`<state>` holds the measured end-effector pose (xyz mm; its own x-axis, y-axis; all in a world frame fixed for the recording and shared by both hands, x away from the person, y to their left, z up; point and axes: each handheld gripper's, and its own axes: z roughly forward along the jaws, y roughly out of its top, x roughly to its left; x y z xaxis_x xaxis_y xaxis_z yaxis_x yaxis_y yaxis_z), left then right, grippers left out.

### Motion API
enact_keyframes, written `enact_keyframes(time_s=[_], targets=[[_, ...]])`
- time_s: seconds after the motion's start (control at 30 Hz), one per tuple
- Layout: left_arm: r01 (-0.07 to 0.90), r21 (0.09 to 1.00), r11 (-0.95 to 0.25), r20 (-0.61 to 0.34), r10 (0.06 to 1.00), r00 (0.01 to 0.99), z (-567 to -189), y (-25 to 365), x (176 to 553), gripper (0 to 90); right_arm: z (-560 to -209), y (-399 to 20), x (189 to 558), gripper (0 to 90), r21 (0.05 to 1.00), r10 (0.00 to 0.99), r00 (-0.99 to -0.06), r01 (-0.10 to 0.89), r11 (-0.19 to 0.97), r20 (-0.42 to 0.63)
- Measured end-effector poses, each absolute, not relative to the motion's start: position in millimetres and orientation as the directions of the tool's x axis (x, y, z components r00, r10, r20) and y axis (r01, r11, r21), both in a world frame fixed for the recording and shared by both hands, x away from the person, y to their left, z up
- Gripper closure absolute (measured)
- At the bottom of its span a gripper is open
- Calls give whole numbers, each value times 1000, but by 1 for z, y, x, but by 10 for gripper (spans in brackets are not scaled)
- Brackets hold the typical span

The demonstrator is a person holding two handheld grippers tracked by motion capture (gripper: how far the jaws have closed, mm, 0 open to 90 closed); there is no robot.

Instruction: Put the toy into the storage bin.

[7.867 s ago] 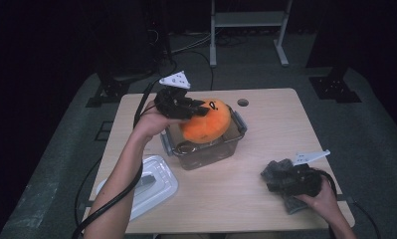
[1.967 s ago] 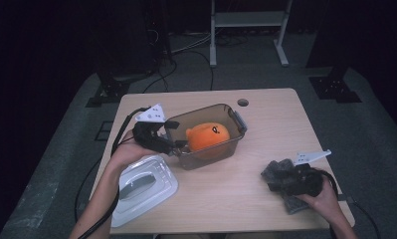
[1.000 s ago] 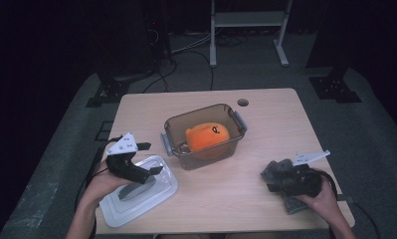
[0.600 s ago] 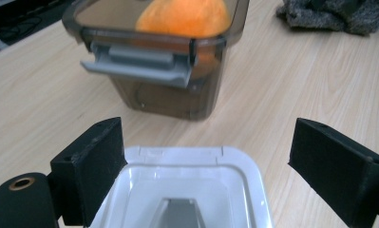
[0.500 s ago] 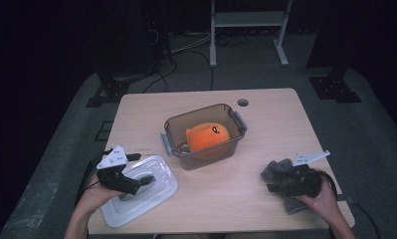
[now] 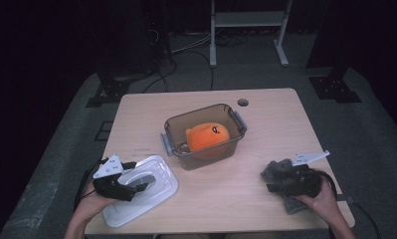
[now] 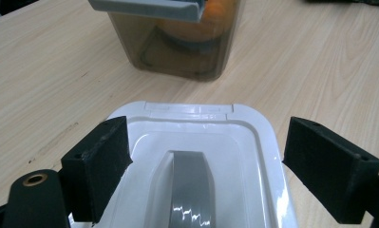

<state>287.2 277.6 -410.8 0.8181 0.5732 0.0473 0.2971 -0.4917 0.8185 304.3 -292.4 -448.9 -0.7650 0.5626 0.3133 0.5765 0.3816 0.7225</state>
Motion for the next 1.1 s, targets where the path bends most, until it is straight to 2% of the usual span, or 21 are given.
enact_keyframes(time_s=[0.4,0.47,0.67,0.7,0.83,1.1], targets=[[319,819,-477,30,591,806,-428,285,285,155,-449,-292,304,335,719,560,-765,580,383,318],[318,818,-480,31,588,808,-431,287,284,205,-449,-292,304,334,719,560,-765,580,383,318],[328,809,-488,31,594,804,-439,292,284,262,-450,-291,304,335,718,557,-768,578,388,317],[319,810,-492,39,588,808,-441,293,284,310,-450,-291,304,334,718,557,-768,578,389,316],[320,807,-496,43,590,807,-446,295,284,376,-450,-291,304,335,718,556,-768,577,389,317],[338,789,-513,39,591,805,-453,297,285,458,-450,-290,304,335,716,555,-769,578,391,318]])
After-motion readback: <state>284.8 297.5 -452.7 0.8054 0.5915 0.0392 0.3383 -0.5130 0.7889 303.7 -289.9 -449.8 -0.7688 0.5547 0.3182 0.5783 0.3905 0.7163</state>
